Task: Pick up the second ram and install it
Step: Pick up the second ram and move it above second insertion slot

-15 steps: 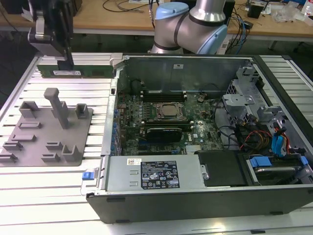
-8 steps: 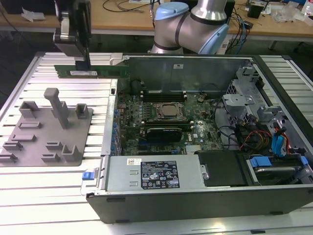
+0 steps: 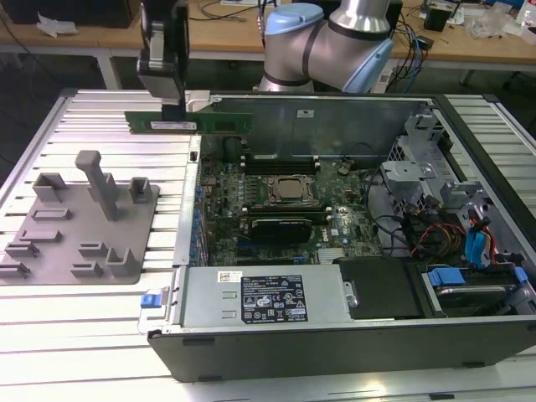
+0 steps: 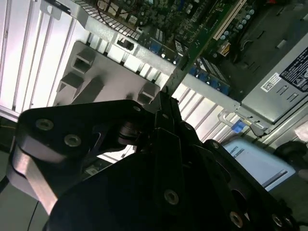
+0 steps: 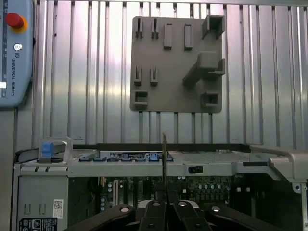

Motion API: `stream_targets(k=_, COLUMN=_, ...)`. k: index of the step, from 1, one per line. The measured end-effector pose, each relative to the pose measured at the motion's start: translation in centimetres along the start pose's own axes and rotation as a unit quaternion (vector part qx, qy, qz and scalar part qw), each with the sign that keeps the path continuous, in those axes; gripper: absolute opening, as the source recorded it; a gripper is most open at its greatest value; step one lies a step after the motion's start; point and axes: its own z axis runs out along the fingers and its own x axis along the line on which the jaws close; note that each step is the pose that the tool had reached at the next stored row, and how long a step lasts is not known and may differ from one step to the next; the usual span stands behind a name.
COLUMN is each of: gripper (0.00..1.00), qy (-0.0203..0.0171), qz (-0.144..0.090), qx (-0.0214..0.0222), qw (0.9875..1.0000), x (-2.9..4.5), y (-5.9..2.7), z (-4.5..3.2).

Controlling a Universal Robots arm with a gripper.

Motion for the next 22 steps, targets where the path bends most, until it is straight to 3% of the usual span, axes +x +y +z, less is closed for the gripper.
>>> stream_targets(k=2, gripper=0.1, qy=0.0, qz=0.0, qx=-0.0011, qw=1.0, x=0.01, y=-1.41, z=-0.08)
stream_targets(k=8, gripper=0.1, qy=0.0, qz=0.0, qx=-0.0034, qw=1.0, x=0.03, y=-4.35, z=0.12)
stream_targets(k=12, gripper=0.1, qy=-0.0001, qz=0.0, qx=-0.0044, qw=1.0, x=0.03, y=-5.28, z=0.45)
stream_targets(k=16, gripper=0.1, qy=-0.0001, qz=0.0, qx=-0.005, qw=1.0, x=0.05, y=-7.14, z=0.99)
stream_targets(k=22, gripper=0.1, qy=-0.0001, qz=0.0, qx=-0.0051, qw=1.0, x=0.06, y=-8.28, z=1.33)
